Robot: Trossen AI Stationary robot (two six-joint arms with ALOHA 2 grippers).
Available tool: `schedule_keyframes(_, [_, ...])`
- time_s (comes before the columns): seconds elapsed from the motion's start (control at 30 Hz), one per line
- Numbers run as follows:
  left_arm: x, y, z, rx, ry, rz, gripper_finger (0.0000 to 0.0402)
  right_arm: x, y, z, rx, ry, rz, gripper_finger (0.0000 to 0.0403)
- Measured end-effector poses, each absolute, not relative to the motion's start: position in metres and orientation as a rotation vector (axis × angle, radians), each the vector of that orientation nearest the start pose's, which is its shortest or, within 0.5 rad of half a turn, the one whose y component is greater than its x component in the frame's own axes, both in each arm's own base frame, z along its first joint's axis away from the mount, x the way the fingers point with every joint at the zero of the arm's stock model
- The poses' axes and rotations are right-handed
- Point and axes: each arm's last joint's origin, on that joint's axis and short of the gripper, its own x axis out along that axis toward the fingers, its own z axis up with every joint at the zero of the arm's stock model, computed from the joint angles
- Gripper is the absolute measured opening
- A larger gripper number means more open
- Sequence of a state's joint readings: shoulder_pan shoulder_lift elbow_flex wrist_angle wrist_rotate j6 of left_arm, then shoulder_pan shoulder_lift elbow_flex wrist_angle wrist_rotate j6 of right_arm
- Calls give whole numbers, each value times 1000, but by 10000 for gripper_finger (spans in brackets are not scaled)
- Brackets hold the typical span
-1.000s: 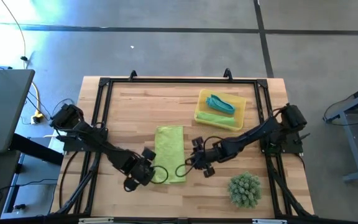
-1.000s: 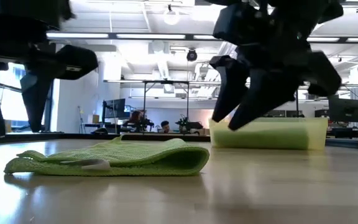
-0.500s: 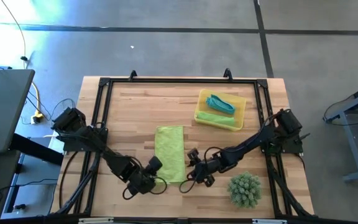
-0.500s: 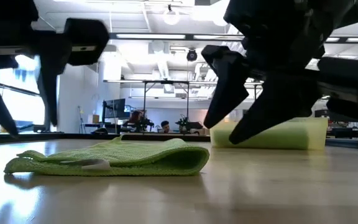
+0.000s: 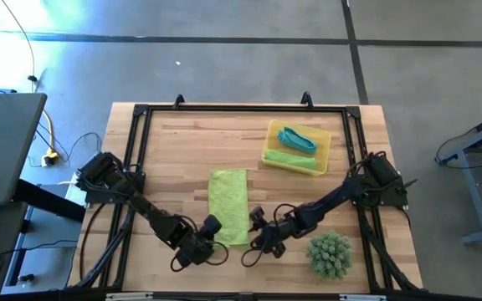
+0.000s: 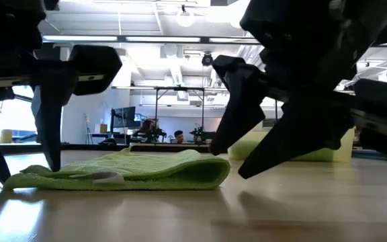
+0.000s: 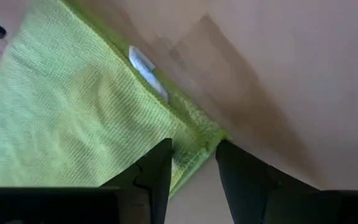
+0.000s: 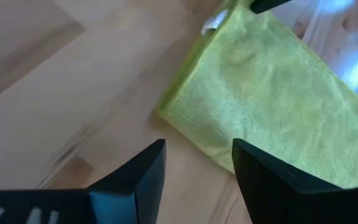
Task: Roll microfiber towels into tight, uniform cylinder then place into a basket
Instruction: Roll the green microfiber towel
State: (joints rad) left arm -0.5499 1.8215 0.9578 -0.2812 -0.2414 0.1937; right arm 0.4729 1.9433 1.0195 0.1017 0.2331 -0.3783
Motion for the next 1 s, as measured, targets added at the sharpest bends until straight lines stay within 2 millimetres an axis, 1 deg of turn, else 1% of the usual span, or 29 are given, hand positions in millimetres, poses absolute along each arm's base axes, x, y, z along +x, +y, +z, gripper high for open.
schedule_keyframes(0.13, [286, -173, 122, 585, 1007, -360, 122, 337, 172, 122, -651, 696, 388, 177])
schedule_keyframes(0.3, [288, -176, 120, 533, 991, -336, 117, 335, 177, 123, -657, 685, 403, 177])
schedule_keyframes(0.47, [288, -176, 119, 468, 999, -300, 86, 337, 176, 114, -659, 703, 406, 175])
schedule_keyframes(0.57, [288, -176, 119, 424, 1007, -284, 65, 338, 177, 108, -658, 704, 406, 167])
schedule_keyframes(0.77, [288, -177, 119, 305, 1013, -215, 36, 340, 179, 103, -605, 706, 387, 129])
schedule_keyframes(0.9, [289, -177, 119, 226, 1008, -161, 16, 339, 179, 102, -561, 715, 379, 92])
schedule_keyframes(1.0, [288, -179, 119, 201, 996, -118, 4, 339, 180, 102, -525, 722, 368, 60])
